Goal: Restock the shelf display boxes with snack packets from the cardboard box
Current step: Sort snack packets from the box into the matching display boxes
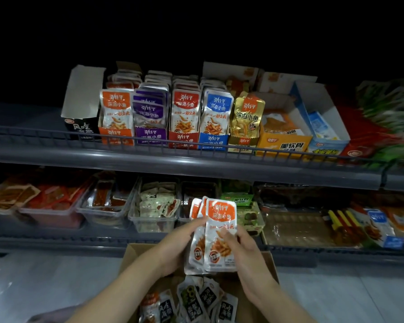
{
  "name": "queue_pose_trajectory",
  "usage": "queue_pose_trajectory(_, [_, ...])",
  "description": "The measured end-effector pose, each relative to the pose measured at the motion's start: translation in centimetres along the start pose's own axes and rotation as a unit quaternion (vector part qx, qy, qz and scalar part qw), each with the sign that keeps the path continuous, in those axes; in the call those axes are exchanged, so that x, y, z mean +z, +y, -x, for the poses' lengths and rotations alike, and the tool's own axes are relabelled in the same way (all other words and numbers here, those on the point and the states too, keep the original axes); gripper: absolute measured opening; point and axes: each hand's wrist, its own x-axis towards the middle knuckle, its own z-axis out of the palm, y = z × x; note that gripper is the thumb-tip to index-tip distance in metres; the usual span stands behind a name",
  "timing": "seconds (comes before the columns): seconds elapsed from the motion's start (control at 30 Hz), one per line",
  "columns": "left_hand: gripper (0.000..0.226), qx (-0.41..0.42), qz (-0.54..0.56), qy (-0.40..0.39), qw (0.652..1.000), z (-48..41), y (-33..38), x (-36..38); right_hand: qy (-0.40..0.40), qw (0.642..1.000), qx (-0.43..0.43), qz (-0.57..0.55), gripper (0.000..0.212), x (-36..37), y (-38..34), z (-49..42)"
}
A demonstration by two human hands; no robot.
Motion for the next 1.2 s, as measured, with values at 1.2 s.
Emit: queue_pose_trajectory(1.2, [0.035, 0.428, -0.146, 0.100, 0.886, 6.3, 6.1, -6.8, -0.206, 0.905, -0.207, 0.309, 0.060, 9.0, -13.7, -1.6])
